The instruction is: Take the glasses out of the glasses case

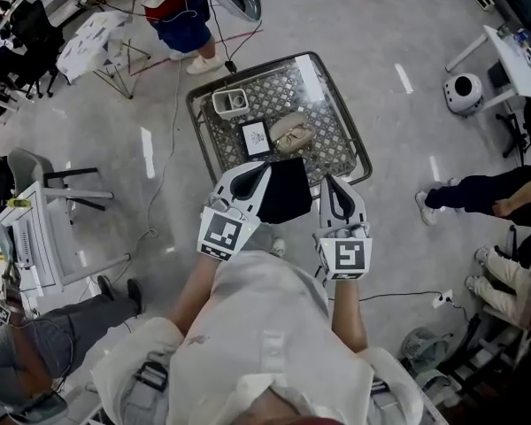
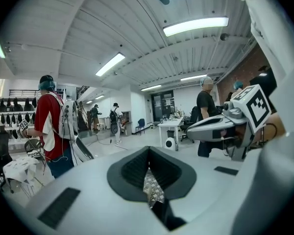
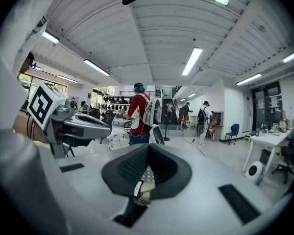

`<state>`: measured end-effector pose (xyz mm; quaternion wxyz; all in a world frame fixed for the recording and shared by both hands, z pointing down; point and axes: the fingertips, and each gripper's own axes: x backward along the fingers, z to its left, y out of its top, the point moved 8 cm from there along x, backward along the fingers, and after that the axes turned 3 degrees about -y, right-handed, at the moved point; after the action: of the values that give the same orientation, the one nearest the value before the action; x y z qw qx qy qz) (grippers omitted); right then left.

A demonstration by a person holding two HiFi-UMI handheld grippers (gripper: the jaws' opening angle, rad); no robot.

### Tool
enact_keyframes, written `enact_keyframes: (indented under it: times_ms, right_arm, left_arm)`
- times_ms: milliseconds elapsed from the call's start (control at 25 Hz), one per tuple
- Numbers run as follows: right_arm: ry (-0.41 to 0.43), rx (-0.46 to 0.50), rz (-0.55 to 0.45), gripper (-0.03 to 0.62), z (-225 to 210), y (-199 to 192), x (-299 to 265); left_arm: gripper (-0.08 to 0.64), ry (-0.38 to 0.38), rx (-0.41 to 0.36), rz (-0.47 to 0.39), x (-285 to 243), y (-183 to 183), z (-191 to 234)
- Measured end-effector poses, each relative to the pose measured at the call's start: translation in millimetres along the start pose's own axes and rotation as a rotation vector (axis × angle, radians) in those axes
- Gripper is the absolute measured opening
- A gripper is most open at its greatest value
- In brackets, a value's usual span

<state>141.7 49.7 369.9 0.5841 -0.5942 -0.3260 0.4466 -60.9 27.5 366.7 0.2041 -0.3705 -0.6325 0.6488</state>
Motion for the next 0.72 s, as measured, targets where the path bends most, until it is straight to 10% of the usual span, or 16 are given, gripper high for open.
enact_keyframes:
  times_ms: [720]
  right_arm:
    - [-0.077,0.002,0.138,0.006,8.4,-13.2,-85.3]
  left_arm:
    - [0.014,-0.121,0.049,0.034,-57.1,-38.3,82.3]
